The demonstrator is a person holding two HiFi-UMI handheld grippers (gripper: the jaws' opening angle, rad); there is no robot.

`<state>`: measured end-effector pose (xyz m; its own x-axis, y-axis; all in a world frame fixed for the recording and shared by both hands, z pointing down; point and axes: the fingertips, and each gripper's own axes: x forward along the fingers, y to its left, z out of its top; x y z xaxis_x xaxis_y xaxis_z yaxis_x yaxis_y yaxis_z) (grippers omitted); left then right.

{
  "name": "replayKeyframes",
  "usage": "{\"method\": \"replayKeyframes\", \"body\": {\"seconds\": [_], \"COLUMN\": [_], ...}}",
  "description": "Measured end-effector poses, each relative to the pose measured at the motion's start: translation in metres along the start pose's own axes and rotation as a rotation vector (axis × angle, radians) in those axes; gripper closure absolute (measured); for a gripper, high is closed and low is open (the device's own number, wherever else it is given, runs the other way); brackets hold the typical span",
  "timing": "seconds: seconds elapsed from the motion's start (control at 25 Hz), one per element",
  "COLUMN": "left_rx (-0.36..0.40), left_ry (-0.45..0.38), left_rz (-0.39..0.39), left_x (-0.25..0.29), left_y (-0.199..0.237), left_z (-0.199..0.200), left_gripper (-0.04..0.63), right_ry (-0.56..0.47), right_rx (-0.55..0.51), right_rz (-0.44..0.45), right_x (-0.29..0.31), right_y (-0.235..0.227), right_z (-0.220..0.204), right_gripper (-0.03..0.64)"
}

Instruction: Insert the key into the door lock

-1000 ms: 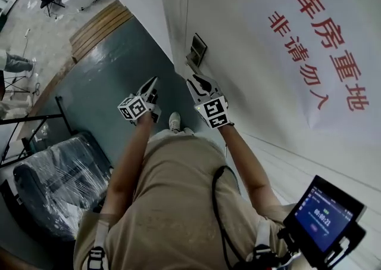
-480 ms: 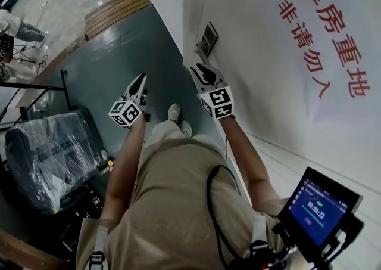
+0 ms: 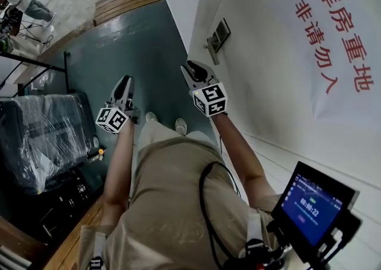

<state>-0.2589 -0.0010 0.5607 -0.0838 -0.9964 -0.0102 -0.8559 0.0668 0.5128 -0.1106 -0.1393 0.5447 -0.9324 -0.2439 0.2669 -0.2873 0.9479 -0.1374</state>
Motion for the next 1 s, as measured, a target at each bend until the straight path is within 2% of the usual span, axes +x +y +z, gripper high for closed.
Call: {"method": "replayKeyframes", "body": {"seconds": [0.24, 0.52, 1.0], "left_rx": [-0.009, -0.029, -0.096], "left_ry": [-0.035, 0.050, 0.114], "left_rz": [0.042, 0.089, 0.085], "left_x": [-0.027, -0.045, -0.064], "left_y": [0.026, 0.060, 0.106], "left_z": [0.015, 0.012, 0.009], "left_gripper": [0.502, 0.492, 0.479], "right_ry": [-0.009, -0.016, 0.032], "right_rx": [-0.017, -0.052, -0.075], "right_rz": [0.040, 0.003, -0.061], "right_x": [0.016, 0.031, 0.062], "right_y": [0.030, 0.049, 0.070], "right_z": [0.008, 0.010, -0.007], "right_gripper": [0.541, 0.541, 0.541]}}
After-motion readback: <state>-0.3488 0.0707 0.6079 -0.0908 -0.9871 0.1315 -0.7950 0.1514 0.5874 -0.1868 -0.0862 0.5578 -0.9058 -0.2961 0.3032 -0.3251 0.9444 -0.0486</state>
